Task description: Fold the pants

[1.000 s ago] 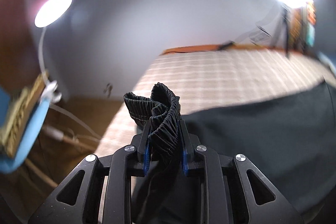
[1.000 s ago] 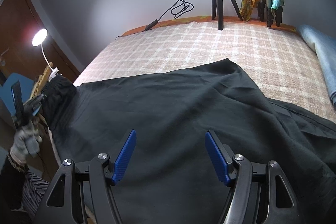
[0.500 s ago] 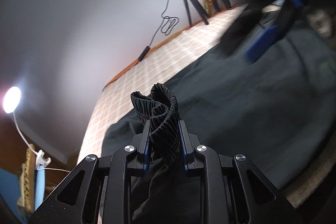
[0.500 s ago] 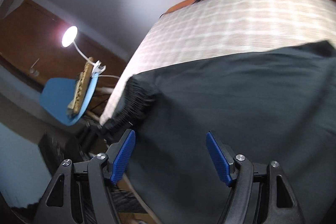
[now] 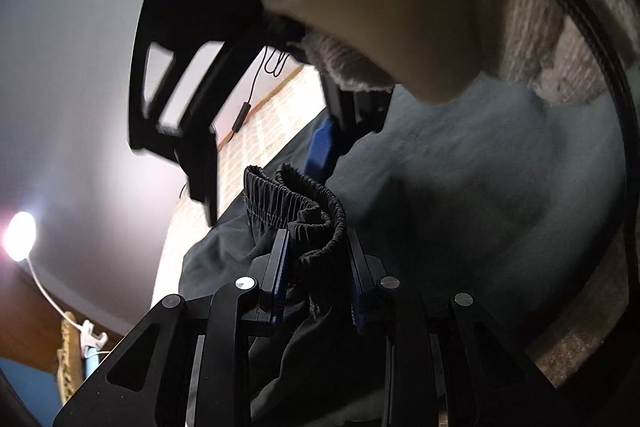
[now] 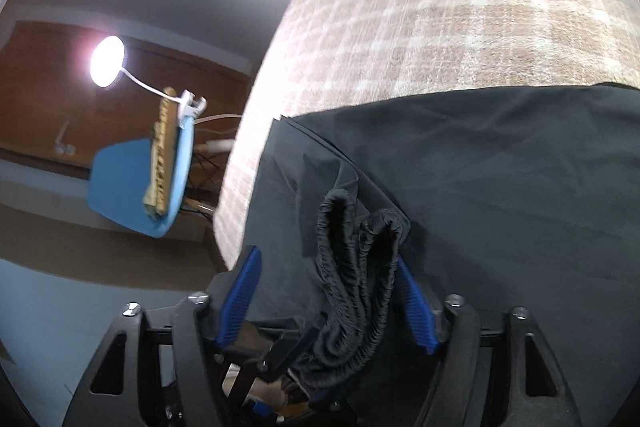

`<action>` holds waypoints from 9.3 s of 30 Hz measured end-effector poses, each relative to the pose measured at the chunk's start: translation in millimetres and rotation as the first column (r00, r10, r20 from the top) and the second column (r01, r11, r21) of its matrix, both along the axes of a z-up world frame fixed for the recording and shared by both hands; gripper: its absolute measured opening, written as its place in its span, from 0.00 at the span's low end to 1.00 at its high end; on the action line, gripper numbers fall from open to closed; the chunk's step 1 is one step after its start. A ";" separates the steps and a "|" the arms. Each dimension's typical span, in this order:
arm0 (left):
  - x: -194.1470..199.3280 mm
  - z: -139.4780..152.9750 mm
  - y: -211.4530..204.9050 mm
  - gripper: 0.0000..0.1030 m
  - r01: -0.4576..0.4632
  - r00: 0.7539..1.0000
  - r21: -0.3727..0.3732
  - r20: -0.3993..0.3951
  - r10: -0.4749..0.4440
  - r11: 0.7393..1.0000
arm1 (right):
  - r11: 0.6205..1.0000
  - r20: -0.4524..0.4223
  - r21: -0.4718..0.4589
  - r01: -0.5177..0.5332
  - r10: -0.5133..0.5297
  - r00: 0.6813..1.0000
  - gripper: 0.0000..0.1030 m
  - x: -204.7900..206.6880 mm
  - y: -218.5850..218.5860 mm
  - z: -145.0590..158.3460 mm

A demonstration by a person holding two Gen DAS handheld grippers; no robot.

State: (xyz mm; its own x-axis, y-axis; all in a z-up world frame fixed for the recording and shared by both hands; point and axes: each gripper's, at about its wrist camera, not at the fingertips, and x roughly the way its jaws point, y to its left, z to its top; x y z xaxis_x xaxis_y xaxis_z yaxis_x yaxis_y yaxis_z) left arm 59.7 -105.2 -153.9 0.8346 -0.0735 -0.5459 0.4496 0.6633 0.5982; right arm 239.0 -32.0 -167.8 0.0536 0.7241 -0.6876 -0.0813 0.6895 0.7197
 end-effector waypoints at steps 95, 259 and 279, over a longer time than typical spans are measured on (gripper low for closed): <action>45.9 47.7 -50.9 0.30 -0.063 0.808 -0.451 -0.547 -0.220 0.890 | 0.699 0.192 -0.499 0.511 -0.486 0.853 0.15 -174.8 -442.4 43.4; -49.1 78.5 -334.5 0.03 0.171 0.415 -0.732 -0.553 -0.723 0.659 | 0.687 0.303 -0.360 0.631 -0.554 0.776 0.01 -141.8 -480.1 73.2; -31.1 116.1 -230.5 0.22 0.189 0.596 -0.622 -0.542 -0.592 0.760 | 0.650 0.402 -0.439 0.620 -0.475 0.783 0.30 -180.9 -485.8 80.4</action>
